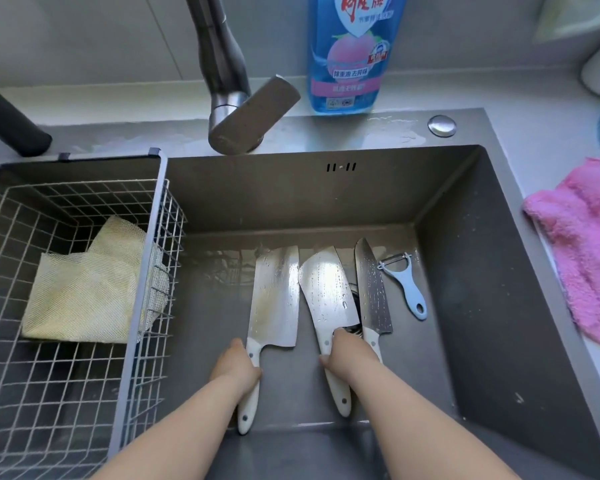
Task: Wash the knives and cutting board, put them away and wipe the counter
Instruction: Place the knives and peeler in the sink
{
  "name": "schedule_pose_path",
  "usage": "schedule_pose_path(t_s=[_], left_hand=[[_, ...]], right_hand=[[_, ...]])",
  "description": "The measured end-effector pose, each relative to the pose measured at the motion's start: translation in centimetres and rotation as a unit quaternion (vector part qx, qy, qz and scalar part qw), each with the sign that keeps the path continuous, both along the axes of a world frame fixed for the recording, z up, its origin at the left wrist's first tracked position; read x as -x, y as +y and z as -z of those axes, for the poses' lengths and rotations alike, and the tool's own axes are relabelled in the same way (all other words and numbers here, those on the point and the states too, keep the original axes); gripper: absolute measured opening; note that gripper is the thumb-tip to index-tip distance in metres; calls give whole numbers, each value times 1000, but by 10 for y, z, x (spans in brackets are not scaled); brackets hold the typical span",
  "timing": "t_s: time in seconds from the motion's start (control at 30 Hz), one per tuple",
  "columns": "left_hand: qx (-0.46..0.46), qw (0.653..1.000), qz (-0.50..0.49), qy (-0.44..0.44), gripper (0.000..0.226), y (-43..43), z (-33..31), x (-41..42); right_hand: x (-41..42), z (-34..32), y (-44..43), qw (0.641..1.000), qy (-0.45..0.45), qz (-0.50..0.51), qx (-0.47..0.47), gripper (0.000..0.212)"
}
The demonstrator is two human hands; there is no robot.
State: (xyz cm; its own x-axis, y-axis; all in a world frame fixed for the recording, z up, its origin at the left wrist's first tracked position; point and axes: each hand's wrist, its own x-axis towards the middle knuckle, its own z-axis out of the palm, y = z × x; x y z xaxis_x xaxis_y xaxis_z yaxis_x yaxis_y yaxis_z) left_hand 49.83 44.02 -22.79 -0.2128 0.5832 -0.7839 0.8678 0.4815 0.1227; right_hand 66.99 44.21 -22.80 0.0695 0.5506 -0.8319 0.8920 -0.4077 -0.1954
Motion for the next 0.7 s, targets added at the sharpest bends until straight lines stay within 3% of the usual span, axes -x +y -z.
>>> schedule_pose_path(t_s=[0.13,0.27,0.37,0.43,0.5,0.6,0.7], left_hand=[[-73,996,53,8,33,5,-15,-2],[-143,985,-48,-89,44,13,-48,-9],[-203,950,-126,-203,34,5,-88,-7],[-260,920,-133,-261,19,-10,-119,2],[-316,887,-148,-304,17,-33,-151,18],[-383,841,-216,-314,22,-74,-189,48],[-445,803,-282,-278,20,-119,-214,83]], right_hand=[[-1,-12,1,1000,7,-9,-15,24],[-3,-37,6,998,18,-16,-60,6],[-1,-56,4,993,49,-14,-111,19],[3,-70,-1,986,73,-4,-150,11],[13,-85,-8,976,97,1,-194,3],[39,-105,-16,951,176,16,-253,6],[77,-129,-22,914,261,21,-311,24]])
